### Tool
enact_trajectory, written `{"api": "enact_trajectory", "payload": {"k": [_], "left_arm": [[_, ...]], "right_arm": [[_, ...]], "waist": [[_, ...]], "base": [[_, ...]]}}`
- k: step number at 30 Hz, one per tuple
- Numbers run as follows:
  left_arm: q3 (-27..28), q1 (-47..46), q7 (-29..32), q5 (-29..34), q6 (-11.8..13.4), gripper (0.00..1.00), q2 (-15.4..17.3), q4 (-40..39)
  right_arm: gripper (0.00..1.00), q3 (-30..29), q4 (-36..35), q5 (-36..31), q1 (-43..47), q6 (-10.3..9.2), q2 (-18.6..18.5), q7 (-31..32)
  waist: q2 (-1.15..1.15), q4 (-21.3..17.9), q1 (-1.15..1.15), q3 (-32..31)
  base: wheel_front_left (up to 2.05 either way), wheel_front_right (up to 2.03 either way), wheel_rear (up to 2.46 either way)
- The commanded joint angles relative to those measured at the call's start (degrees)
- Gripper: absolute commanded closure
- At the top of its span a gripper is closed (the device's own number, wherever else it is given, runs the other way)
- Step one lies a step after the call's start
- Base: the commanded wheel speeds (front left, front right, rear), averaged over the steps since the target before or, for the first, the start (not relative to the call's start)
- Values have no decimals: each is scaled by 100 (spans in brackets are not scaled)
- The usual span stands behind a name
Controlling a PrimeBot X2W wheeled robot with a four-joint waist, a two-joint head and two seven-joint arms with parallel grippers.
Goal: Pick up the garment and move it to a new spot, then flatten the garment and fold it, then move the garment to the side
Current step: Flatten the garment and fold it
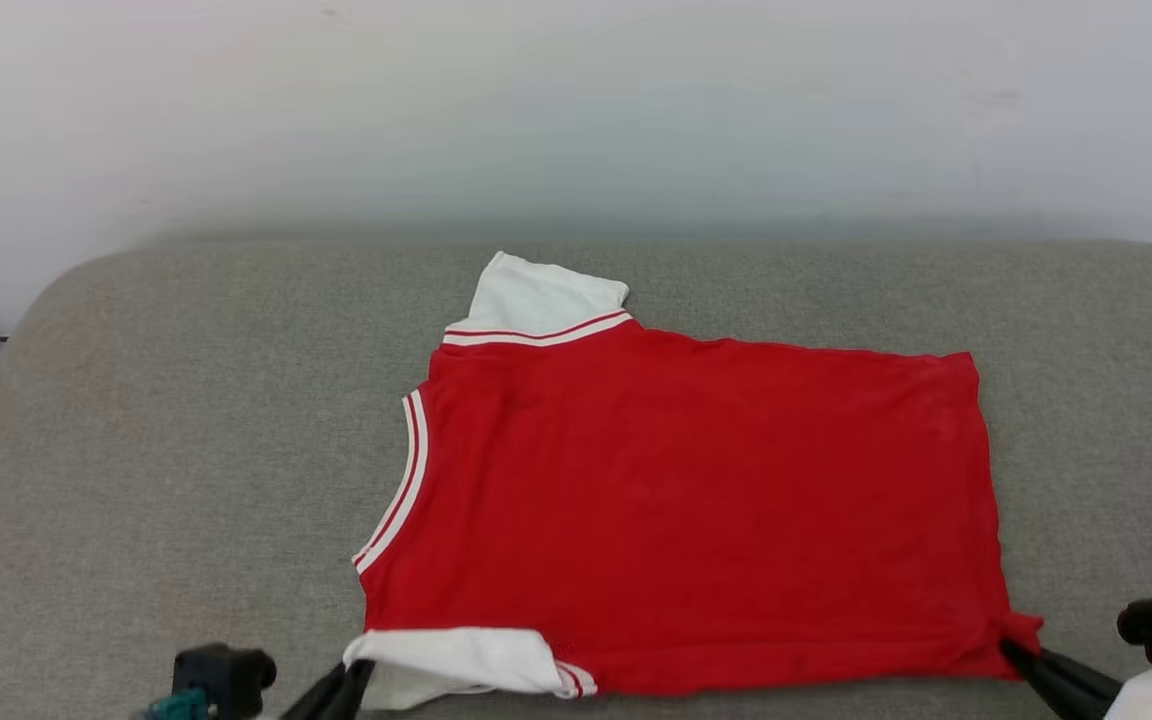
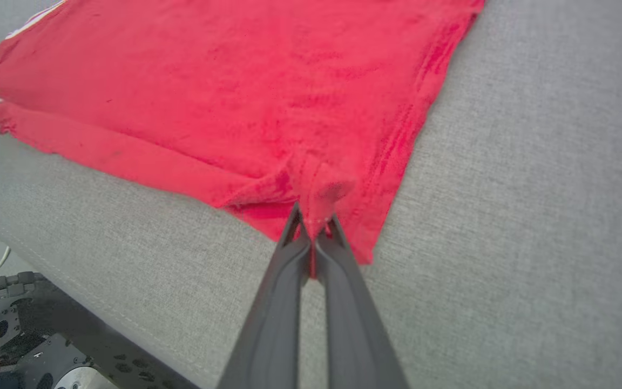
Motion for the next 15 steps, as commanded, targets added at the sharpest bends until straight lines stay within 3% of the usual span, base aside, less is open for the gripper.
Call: {"api": "enact_trajectory", "payload": {"k": [1, 15], "left_arm": [[35, -234, 3, 75, -45, 100, 19, 36], [82, -2501, 205, 528, -613, 100, 1, 947]], "right_arm": [[100, -63, -62, -32, -154, -7, 63, 47], [100, -248, -249, 161, -1169, -7, 264, 542]], "waist": [[-1, -41, 0, 71], [-1, -350, 0, 950]], "base": [[0, 0, 0], [0, 0, 0]]}}
